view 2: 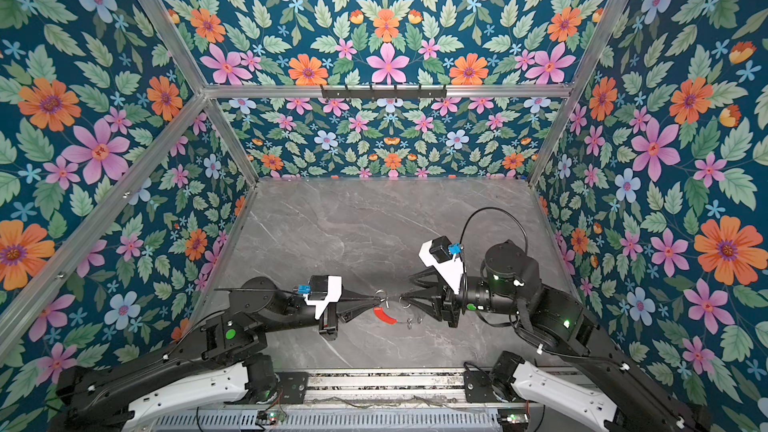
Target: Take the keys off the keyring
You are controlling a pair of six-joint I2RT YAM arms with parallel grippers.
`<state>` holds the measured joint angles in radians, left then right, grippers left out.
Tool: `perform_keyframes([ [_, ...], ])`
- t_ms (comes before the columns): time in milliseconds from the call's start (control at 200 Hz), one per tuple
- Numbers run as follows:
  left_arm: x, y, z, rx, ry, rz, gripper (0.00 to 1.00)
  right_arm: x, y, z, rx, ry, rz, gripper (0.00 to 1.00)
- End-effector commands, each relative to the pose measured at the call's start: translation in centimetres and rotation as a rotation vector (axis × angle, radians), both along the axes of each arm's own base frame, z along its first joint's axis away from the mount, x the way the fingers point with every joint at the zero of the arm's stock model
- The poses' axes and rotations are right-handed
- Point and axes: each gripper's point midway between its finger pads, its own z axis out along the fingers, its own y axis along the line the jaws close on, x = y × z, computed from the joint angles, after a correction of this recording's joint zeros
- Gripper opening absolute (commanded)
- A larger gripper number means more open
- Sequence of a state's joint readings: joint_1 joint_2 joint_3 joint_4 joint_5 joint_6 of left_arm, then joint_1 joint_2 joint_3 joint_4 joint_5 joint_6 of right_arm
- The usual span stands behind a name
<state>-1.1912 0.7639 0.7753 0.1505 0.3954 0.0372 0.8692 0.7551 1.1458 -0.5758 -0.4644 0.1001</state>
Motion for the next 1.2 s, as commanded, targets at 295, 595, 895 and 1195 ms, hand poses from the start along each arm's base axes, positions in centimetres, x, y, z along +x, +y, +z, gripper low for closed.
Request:
perform_keyframes([
  [295, -0.4, -1.2, -1.9, 0.254, 0.067, -0.051, 0.0, 0.9, -1.5, 0.8, 0.092, -0.107, -0.102, 0.36],
  [595, -0.5, -0.3, -0.5, 0.239, 0.002, -0.04, 0.0, 0.5, -1.6, -1.4, 0.049, -0.084, -0.086, 0.34],
  [895, -1.9, -0.9, -0.7, 0.32, -0.009, -0.148, 0.0, -2.4, 0.5, -3.3, 0.035, -0.033, 0.15, 0.41],
  [1195, -1.8, -1.4, -0.5, 0.324, -0.019, -0.157, 0.0, -3.4, 1.5, -3.6, 0.067, -0.024, 0.256, 0.47],
])
